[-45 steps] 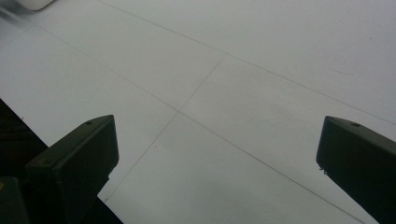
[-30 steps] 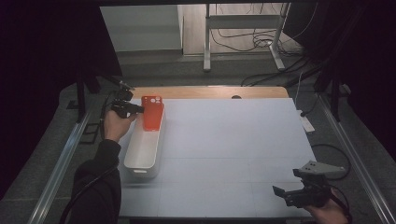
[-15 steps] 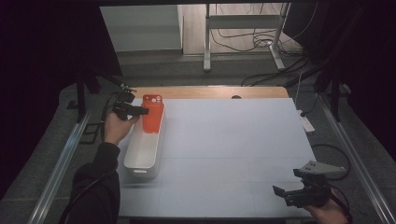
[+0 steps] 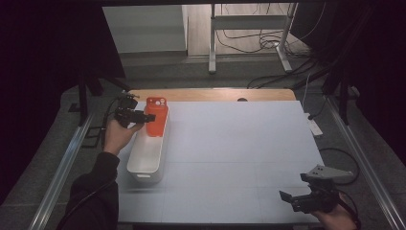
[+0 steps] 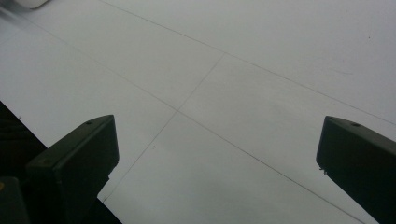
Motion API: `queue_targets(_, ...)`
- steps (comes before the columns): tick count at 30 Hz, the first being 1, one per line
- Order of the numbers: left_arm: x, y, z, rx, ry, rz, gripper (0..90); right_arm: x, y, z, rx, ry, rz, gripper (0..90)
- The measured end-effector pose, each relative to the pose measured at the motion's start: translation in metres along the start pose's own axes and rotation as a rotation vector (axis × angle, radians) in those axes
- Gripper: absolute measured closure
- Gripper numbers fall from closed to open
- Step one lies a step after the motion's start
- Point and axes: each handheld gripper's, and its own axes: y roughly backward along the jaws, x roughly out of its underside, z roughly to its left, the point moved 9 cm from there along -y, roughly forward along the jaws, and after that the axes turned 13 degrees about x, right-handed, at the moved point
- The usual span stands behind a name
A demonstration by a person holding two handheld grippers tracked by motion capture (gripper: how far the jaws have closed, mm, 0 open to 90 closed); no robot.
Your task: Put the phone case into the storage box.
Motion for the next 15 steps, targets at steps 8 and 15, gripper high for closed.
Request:
queue_targets(8, 0.009, 0.004, -0.015, 0.032, -0.044, -0.005, 21.3, 0.000, 0.000, 0.000, 0.000, 0.003, 0.000, 0.0)
queue_targets(15, 0.019, 0.004, -0.021, 0.036, -0.066, 0.001, 15.2, 0.000, 0.000, 0.001, 0.000, 0.005, -0.001, 0.0)
